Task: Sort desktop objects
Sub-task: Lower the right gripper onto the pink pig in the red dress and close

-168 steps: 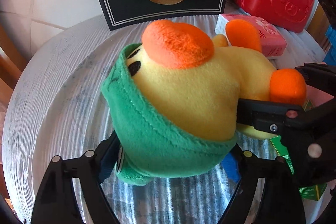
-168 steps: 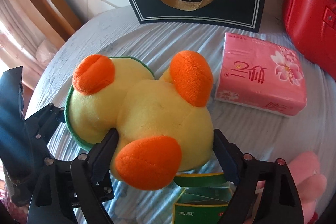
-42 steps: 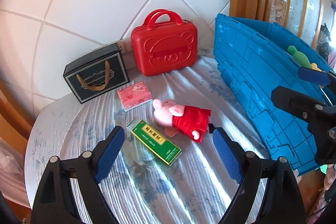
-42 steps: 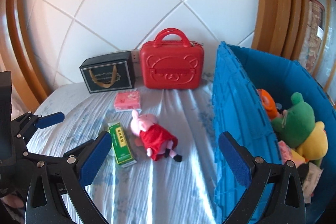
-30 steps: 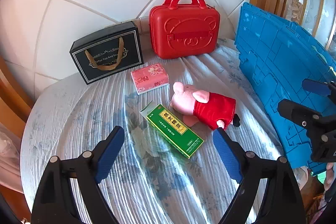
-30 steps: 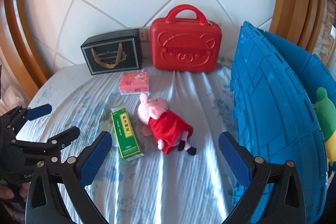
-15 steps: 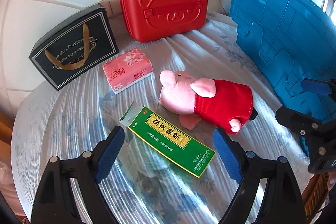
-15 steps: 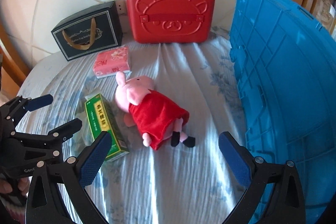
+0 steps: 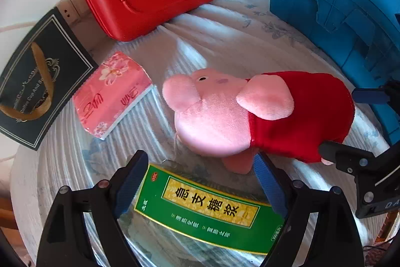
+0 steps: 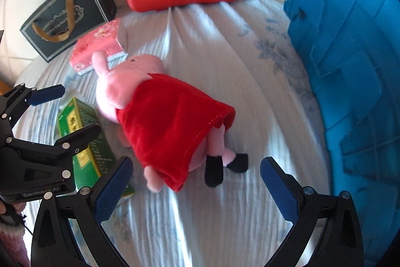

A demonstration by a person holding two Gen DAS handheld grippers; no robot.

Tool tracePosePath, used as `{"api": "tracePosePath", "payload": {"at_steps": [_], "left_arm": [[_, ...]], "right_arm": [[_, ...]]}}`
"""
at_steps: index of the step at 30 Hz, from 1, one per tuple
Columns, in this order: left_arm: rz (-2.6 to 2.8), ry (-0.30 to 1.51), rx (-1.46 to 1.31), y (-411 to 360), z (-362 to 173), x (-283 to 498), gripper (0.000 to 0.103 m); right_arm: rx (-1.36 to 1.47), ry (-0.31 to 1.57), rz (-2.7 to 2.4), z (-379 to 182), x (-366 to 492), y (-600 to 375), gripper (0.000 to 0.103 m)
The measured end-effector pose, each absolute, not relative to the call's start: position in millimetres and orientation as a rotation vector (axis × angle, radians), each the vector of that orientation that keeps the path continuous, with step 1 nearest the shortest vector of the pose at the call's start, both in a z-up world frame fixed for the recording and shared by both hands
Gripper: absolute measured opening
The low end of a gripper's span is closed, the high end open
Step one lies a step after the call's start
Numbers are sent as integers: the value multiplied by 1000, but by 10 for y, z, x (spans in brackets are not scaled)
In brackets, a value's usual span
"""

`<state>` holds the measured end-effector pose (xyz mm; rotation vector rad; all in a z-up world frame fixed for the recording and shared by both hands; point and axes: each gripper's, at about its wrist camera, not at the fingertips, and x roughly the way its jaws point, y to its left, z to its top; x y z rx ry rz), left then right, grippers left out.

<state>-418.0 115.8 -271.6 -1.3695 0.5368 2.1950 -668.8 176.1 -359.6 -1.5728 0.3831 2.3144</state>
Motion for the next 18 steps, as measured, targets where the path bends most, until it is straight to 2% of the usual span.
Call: {"api": "tracePosePath", "payload": {"at_steps": [8, 18], "left_arm": [[2133, 565, -1387, 1376, -2985, -4368, 87], [2084, 616, -1334, 1600, -3036, -4466, 87]], "right_arm": [[-1551, 342, 2300, -3660, -6827, 2056, 103], [-1565, 515, 2356, -3692, -6824, 2120, 103]]}}
